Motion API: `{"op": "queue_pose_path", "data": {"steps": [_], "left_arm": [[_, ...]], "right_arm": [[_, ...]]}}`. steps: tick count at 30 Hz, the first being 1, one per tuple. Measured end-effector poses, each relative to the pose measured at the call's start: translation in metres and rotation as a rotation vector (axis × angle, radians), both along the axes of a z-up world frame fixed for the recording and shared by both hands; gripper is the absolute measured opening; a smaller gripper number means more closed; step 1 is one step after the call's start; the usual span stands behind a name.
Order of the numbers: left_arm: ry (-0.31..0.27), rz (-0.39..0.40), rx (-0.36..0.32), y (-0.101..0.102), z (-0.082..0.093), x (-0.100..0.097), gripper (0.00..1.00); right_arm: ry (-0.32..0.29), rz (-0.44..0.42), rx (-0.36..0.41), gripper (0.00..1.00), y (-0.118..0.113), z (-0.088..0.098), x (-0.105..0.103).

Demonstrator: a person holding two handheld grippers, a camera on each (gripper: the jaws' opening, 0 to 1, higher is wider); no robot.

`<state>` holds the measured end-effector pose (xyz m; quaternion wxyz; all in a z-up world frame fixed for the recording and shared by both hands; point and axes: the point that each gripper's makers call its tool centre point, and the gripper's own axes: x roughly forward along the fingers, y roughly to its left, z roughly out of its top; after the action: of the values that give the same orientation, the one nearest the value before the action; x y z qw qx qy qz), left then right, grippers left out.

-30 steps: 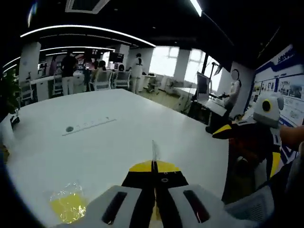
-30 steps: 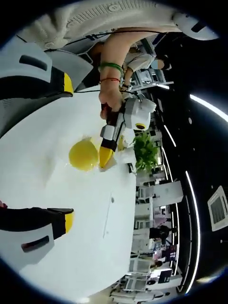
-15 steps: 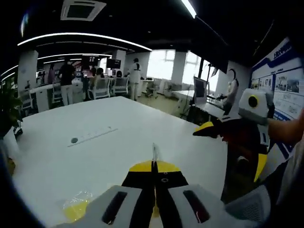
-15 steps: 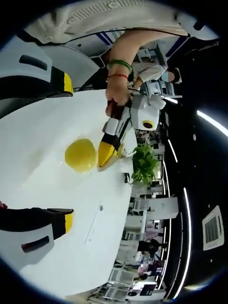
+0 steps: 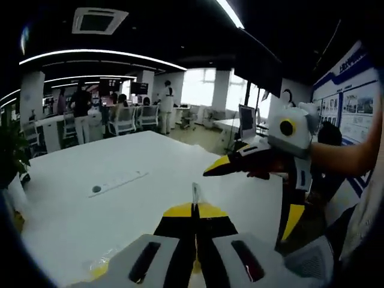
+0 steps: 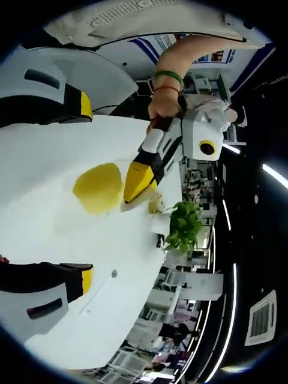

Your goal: Compare the silicone blocks by pressing each to a similar depth, holding the contact briefly, and releasing to observe deformation and rebound differences across the visible hardness samples.

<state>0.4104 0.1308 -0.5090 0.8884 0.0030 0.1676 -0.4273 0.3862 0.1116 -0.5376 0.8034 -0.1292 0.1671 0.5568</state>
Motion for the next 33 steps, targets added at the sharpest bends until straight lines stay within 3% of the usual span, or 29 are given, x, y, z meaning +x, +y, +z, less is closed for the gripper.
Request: {"op": "queue_pose_path", "data": {"steps": [10,24,30,31,33], "left_arm": [[-0.008,-0.027,-0.009,-0.003,0.012,-0.006,0.00],[-0.026,-0.071,0.000,-0.007,0.023,-0.011,0.00],[-0.024,-0.132,-0.010,-0.012,0.034,-0.021,0.00],[-0.021,-0.136,-0.011,-0.013,0.035,-0.022,0.00],[-0.034,-0.153,0.003,-0.013,0.037,-0.024,0.00]], "right_arm": [[0.029,0.107,-0.034,0.82,0.030,-0.011,0.012],[0.101,0.260,-0.048,0.68,0.065,-0.032,0.006],[0.117,0.298,-0.061,0.50,0.066,-0.034,0.000],[0.145,0.321,-0.046,0.47,0.067,-0.032,-0.006],[0.144,0.327,-0.044,0.37,0.067,-0.030,-0.009]]}}
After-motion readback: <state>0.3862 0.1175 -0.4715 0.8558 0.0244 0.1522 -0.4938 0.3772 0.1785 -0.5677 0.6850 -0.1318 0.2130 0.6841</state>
